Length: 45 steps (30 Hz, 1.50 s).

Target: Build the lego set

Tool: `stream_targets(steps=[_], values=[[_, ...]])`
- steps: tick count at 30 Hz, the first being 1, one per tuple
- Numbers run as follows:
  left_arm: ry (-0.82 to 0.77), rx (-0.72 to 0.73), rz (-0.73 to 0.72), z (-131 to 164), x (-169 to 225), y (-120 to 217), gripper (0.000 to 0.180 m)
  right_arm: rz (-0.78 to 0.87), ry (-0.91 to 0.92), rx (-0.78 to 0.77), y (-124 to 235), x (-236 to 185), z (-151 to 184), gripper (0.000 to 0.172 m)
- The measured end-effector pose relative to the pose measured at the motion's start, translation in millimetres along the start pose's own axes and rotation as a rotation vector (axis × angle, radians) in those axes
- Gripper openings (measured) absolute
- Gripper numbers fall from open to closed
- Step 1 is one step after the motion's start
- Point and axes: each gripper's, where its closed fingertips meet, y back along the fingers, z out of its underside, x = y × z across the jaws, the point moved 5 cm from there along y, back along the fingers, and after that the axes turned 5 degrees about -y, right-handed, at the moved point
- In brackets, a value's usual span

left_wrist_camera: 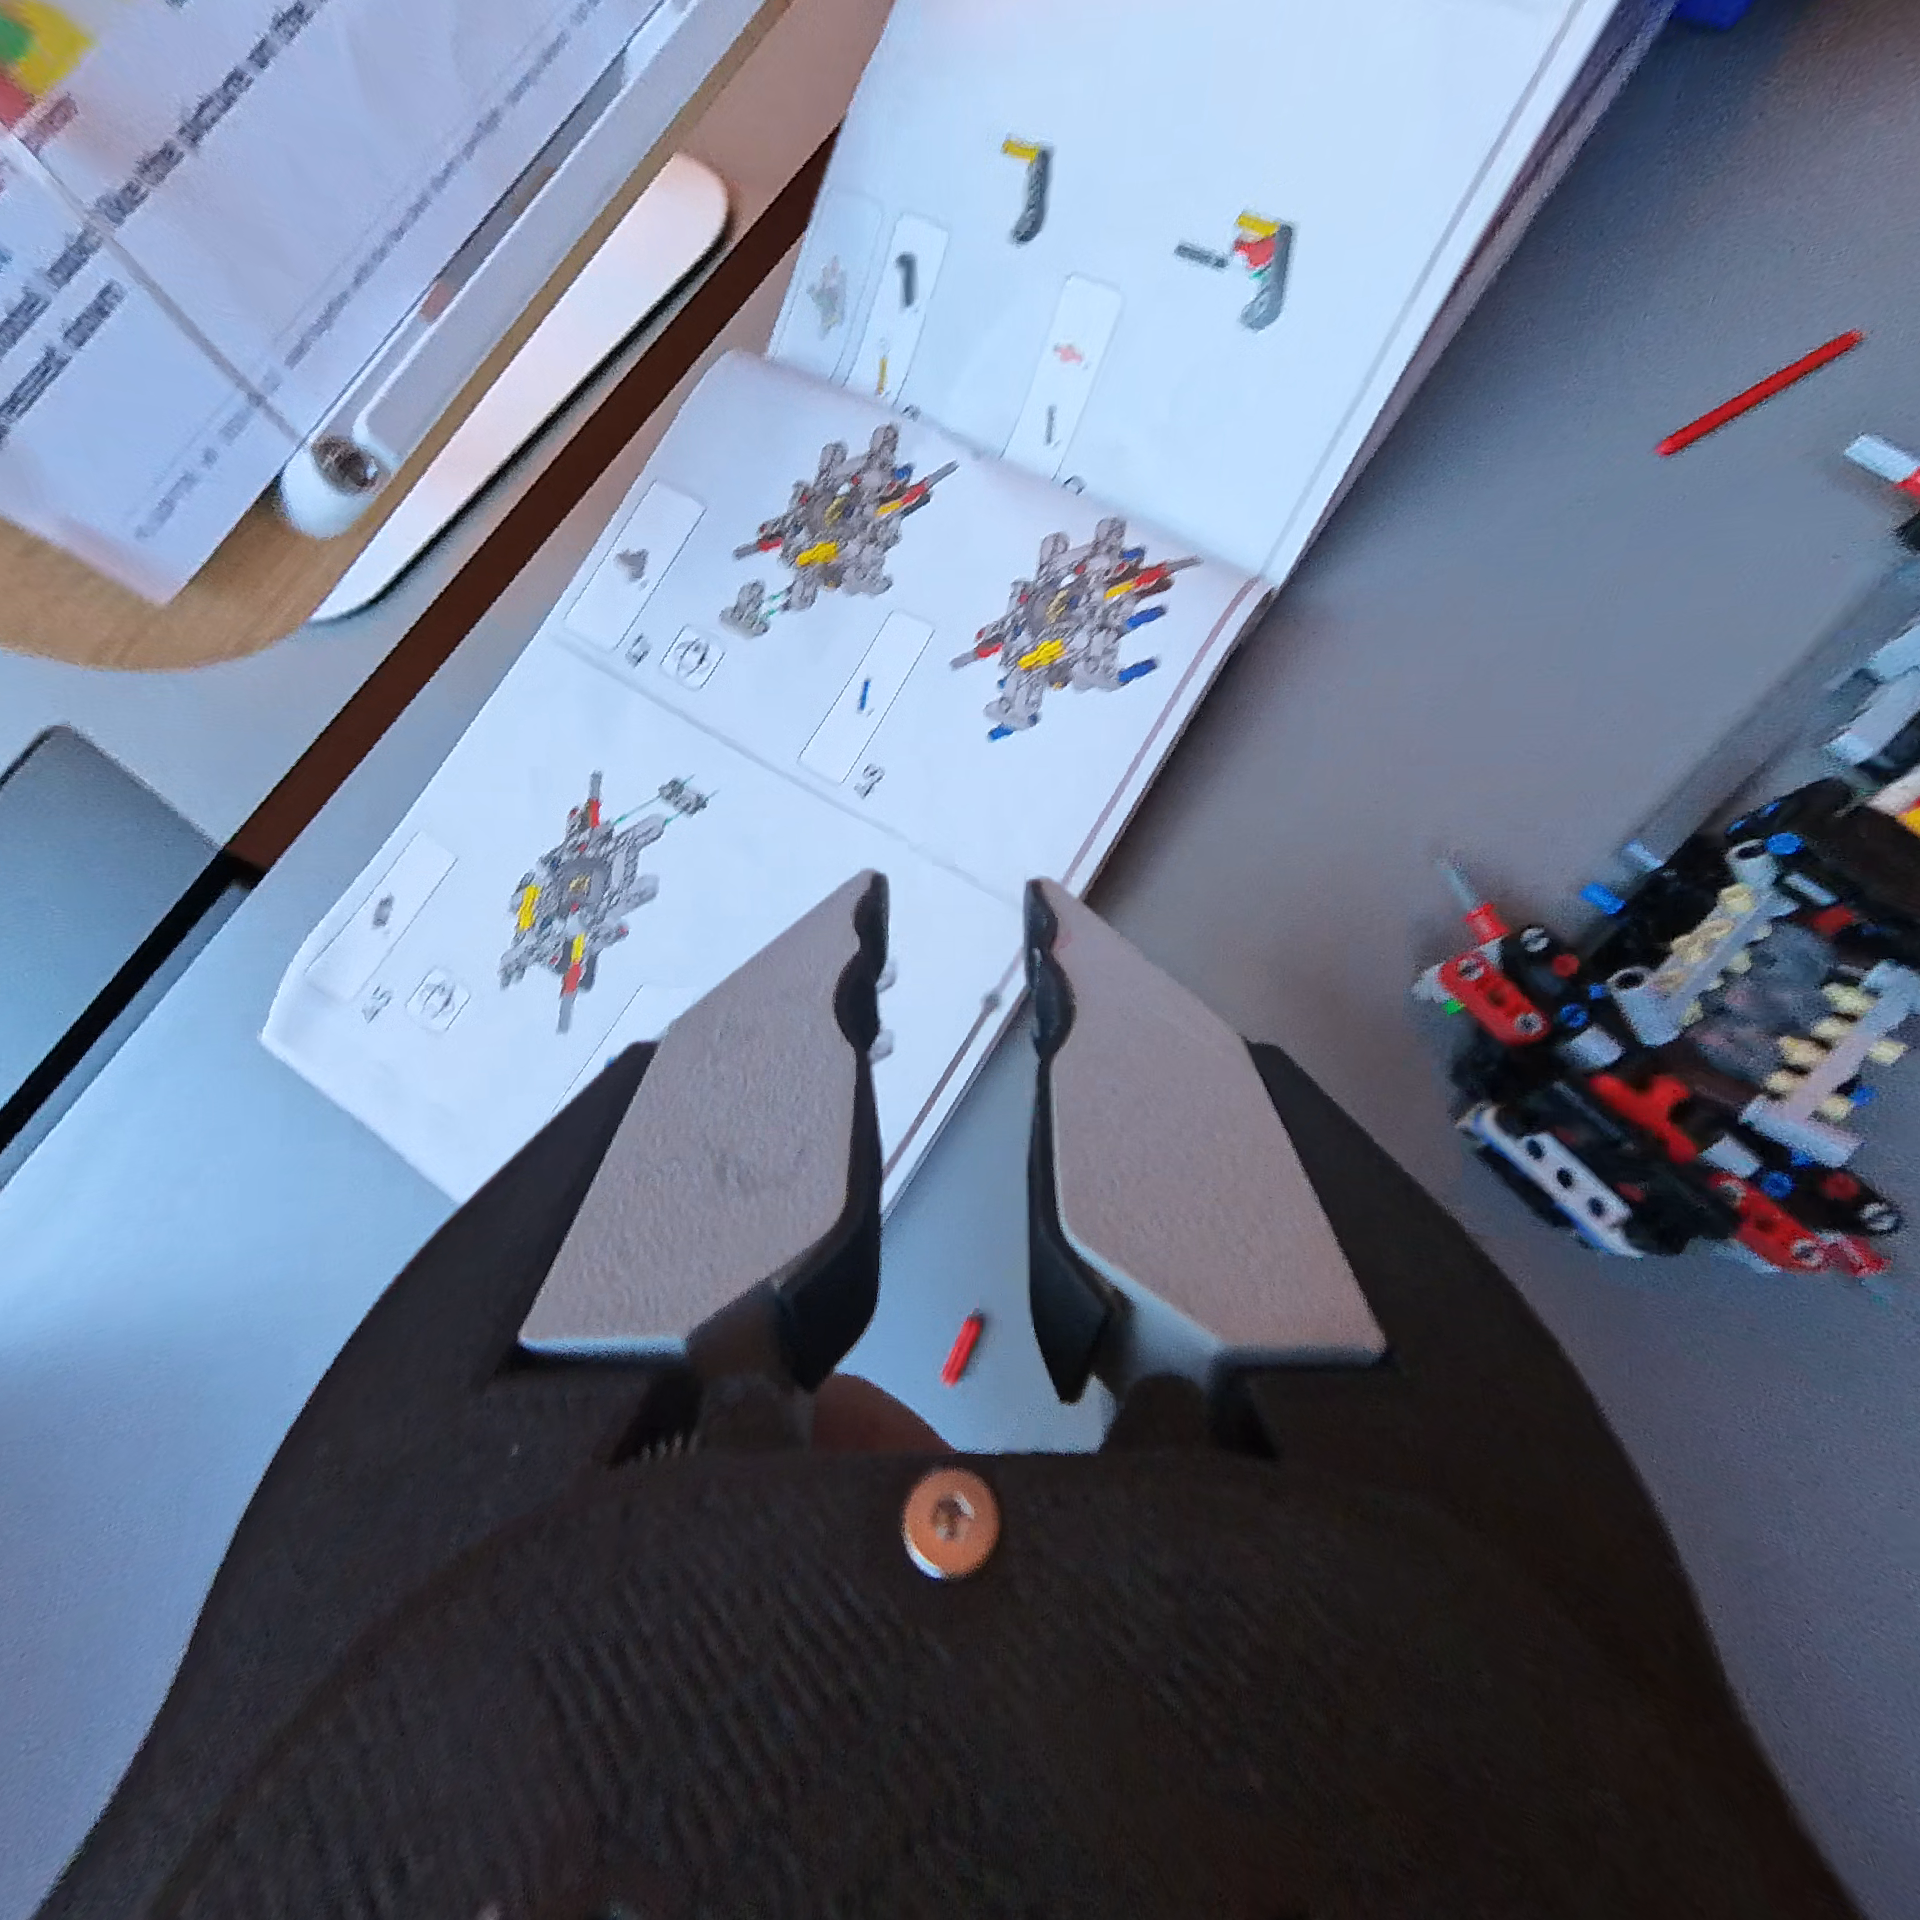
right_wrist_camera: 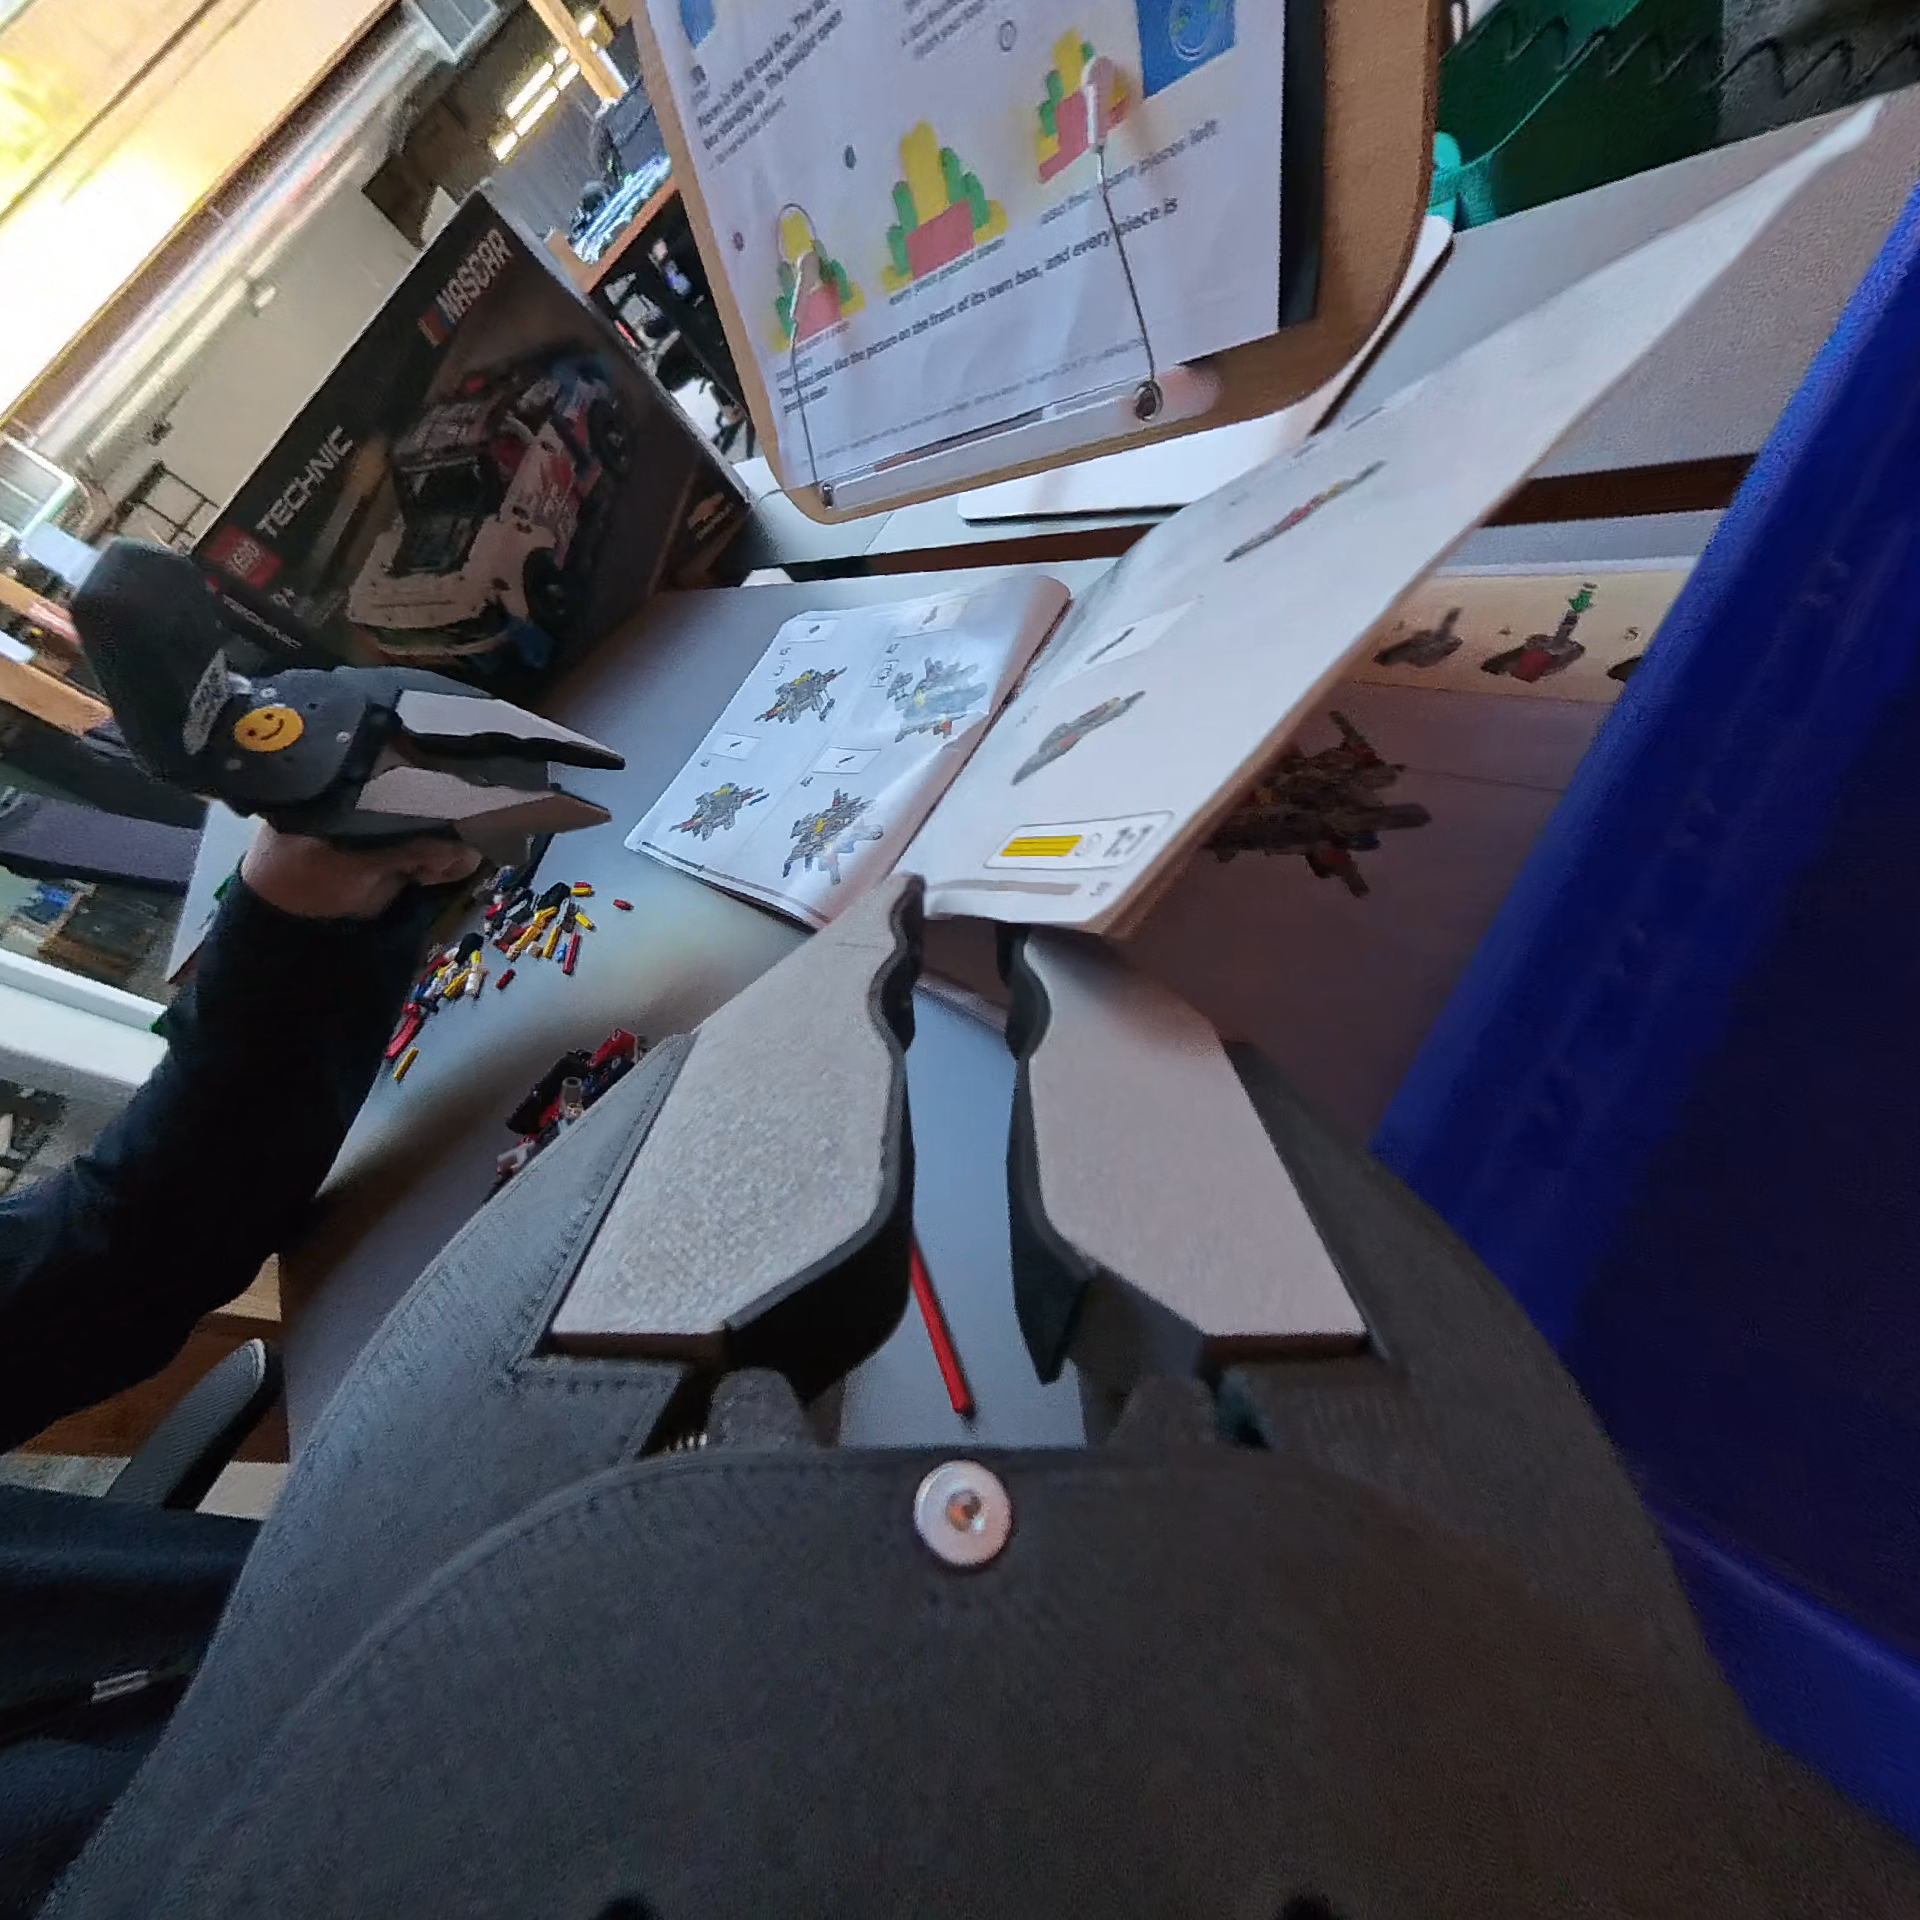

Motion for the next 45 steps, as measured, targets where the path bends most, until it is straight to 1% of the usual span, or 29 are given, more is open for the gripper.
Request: stream_targets(steps=[1, 3, 9, 13, 16, 19, 22, 27, 30, 31, 34, 37, 41, 45], values=[[-0.009, 0.008, 0.013, -5.5, 5.6, -3.0, 0.024, 0.005, -0.003, 0.004, 0.3, 2.5, 0.8, 0.004], [-0.032, 0.014, 0.035, -16.1, 16.8, -10.9, 0.027, 0.006, 0.008, 0.019, -0.3, 4.8, 1.7, 0.0], [-0.079, 0.057, 0.085, -53.0, 44.1, -46.2, 0.03, -0.053, 0.067, 0.047, -2.8, -0.3, 1.4, 0.0], [-0.107, 0.087, 0.108, -76.1, 58.7, -72.2, 0.039, -0.091, 0.064, 0.051, -4.0, -2.1, 3.5, 0.0], [-0.164, 0.087, 0.121, -89.6, 70.3, -90.6, 0.044, -0.07, 0.09, 0.042, -5.2, -2.0, 4.4, 0.0], [-0.214, 0.073, 0.089, -97.6, 72.9, -106.7, 0.047, -0.056, 0.097, 0.042, -4.9, -0.8, 5.2, 0.0], [-0.224, 0.076, 0.095, -103.3, 75.1, -117.8, 0.05, -0.067, 0.09, 0.052, -6.0, -1.8, 4.7, 0.0], [-0.253, 0.08, 0.062, -105.0, 72.2, -122.8, 0.054, -0.065, 0.087, 0.054, -6.9, -1.6, 4.7, 0.0], [-0.291, 0.091, -0.001, -104.6, 70.0, -124.6, 0.056, -0.072, 0.078, 0.054, -8.0, -1.8, 5.0, 0.0], [-0.314, 0.092, -0.031, -104.1, 69.4, -125.6, 0.054, -0.075, 0.074, 0.051, -8.8, -2.1, 5.6, 0.0], [-0.371, 0.092, -0.068, -102.0, 71.6, -126.4, 0.031, -0.075, 0.067, 0.036, -11.9, -1.6, 8.6, 0.0], [-0.37, 0.1, -0.081, -101.4, 67.8, -121.5, 0.018, -0.044, 0.087, 0.017, -12.7, -0.1, 10.6, 0.0], [-0.262, 0.132, -0.056, -97.0, 55.2, -108.9, 0.009, -0.004, 0.123, 0.004, -11.0, -0.6, 10.9, 0.003], [-0.083, 0.152, -0.01, -81.9, 39.3, -96.6, 0.002, 0.042, 0.137, -0.008, -9.4, 1.4, 12.9, 0.001]])
